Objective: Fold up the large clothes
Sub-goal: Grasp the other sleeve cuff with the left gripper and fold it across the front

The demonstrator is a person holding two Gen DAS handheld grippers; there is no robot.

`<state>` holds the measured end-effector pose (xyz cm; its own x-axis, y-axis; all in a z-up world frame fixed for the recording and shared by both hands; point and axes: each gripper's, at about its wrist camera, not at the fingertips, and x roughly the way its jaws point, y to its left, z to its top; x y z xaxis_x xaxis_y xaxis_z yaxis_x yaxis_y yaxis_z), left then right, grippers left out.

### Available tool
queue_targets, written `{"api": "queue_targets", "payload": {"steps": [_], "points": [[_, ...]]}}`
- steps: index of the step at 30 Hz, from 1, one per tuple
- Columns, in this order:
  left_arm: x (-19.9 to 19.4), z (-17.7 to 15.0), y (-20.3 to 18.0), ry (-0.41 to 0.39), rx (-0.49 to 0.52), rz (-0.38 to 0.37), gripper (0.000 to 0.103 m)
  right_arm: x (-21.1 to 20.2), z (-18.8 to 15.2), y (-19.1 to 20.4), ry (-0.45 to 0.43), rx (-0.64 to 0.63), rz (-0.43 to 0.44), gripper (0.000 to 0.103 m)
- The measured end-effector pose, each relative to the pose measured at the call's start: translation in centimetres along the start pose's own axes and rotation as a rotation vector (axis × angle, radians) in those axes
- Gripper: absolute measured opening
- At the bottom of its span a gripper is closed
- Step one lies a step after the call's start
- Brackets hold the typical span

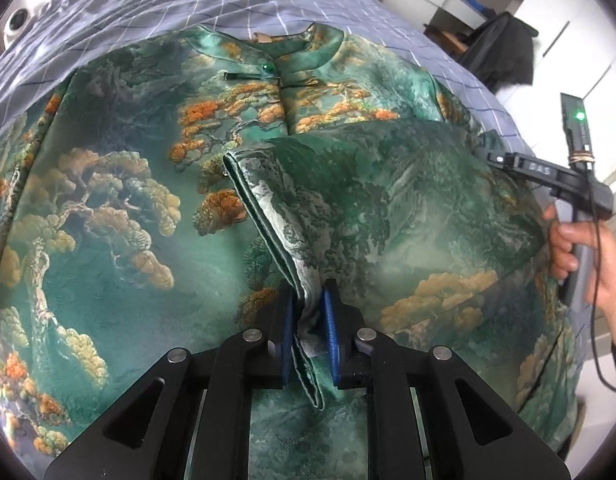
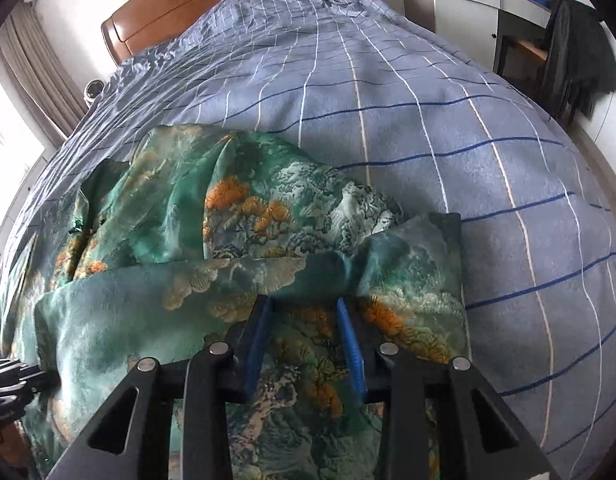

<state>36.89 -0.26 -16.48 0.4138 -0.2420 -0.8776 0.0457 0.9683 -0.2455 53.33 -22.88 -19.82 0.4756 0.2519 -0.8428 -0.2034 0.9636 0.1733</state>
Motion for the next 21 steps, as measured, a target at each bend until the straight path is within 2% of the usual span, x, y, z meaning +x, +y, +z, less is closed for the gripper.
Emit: {"api": "queue_targets", "payload": {"steps": [3,7,13,17,21], "points": [[0.0,-0.3,0.0,-0.004,-0.004,-0.002,0.014,-1.8,-1.0,0.6,0.002,-0.044,0.016,0.034],[0.3,-0.5,0.0,-0.011,-0.005,0.003,0.014,-4.3,-4.3,1.4,0.011,-0.111,0.06,0.034],[0.3,-0.6,-0.5,-0.013,0.008,0.021,0.015,-7.9,-8.4,1.1,0.03,-0.103,0.094,0.034],[0.8,-0.3,-0.7,-0.016,0.009,0.036,0.015,-7.1,-9.9,1.9,0.077,-0.155,0.065,0.034],[1.0,-0.2,-0.7,-0.016,0.005,0.039,0.015,-4.8,-9.9,1.5,0.107,-0.123,0.067,0.034]]}}
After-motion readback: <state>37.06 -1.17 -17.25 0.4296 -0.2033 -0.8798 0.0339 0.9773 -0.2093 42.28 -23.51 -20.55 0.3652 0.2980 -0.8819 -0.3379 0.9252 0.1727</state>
